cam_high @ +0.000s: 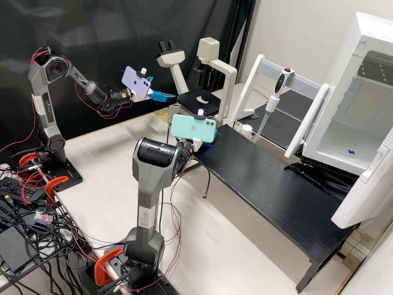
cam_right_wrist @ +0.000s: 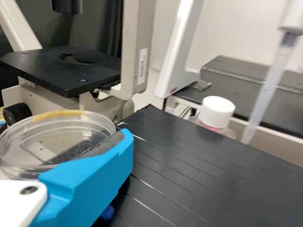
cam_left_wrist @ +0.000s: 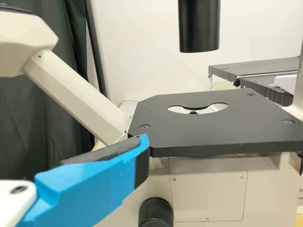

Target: Move the petri dish to the bench

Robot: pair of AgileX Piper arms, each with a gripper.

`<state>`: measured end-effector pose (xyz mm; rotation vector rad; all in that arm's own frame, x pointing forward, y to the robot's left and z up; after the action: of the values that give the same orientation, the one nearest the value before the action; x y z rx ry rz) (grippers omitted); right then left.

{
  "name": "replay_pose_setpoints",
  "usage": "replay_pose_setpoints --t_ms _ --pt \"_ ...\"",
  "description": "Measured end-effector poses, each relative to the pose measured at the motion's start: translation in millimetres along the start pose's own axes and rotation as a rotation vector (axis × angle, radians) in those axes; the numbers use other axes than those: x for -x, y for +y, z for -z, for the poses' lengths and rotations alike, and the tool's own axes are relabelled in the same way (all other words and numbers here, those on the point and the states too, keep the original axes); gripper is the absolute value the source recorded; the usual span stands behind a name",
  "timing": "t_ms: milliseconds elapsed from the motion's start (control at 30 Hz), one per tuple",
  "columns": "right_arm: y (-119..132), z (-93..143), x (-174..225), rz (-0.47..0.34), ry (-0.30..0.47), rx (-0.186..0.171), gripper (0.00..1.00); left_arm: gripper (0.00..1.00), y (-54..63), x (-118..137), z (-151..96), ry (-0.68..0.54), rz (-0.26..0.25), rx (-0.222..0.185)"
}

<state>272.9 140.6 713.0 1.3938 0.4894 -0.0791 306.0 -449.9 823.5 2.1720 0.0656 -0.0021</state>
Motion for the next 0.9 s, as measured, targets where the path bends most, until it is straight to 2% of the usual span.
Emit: replay_pose_setpoints --t_ms 233,400,700,733,900 --pt "1 -20 22 -0.066 -0.022 0.000 0.00 1.00 0.0 0 0 0.000 0.000 0.000" --pt "-2 -27 29 -0.073 -0.027 -0.015 0.00 1.00 0.0 0 0 0.000 0.000 0.000" --pt "-3 -34 36 -0.081 -0.044 -0.013 0.00 1.00 0.0 0 0 0.000 0.000 0.000" --pt "-2 -35 38 -0.084 -0.049 -0.013 1.00 1.00 0.0 0 0 0.000 0.000 0.000" --pt "4 -36 42 -0.107 -0.051 -0.016 1.00 1.00 0.0 0 0 0.000 0.000 0.000"
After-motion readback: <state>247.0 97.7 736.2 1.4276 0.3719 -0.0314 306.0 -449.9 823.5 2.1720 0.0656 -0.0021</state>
